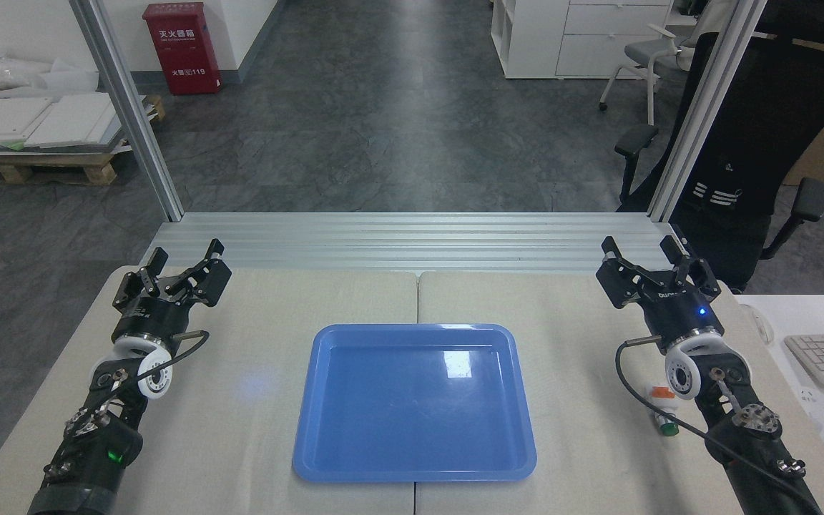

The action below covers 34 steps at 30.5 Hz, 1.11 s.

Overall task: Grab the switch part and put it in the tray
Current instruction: 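Move the right gripper toward the small white-and-orange switch part near it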

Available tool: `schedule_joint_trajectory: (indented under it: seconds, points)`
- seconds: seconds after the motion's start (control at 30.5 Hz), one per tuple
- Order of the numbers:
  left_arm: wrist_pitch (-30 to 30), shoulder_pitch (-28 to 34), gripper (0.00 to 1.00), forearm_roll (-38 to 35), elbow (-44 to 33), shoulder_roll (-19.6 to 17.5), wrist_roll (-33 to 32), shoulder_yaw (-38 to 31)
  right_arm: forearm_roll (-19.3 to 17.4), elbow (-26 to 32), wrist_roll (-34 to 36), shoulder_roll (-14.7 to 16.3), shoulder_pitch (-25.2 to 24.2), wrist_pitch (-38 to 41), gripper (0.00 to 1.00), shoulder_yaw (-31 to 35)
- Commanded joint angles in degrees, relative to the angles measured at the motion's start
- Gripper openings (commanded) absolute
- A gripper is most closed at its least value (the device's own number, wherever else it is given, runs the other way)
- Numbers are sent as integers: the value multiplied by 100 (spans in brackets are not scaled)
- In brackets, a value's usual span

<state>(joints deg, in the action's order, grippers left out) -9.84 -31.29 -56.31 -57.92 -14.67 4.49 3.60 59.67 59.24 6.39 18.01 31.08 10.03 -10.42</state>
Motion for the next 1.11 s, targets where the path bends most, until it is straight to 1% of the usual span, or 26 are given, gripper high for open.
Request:
schedule_joint_trajectory:
  seconds: [0.0,0.26,0.36,0.69,0.85,1.08]
  points:
    - [-1,0,100,-12,9,0,-1,0,-8,-167,-173,-149,292,-124,98,5]
    - [-1,0,100,-3,0,0,-1,0,10,-176,-155,-105,319,-97,98,5]
    - [-9,0,100,-3,0,0,-1,0,10,-185,-164,-35,310,-115,98,-4]
    - [-9,8,100,-3,0,0,-1,0,1,-176,-190,-17,302,-124,98,5]
    - [-9,0,100,-3,0,0,-1,0,-17,-185,-199,185,310,-124,98,23]
    - [-9,0,100,-3,0,0,-1,0,-17,-185,-199,247,223,-124,98,101]
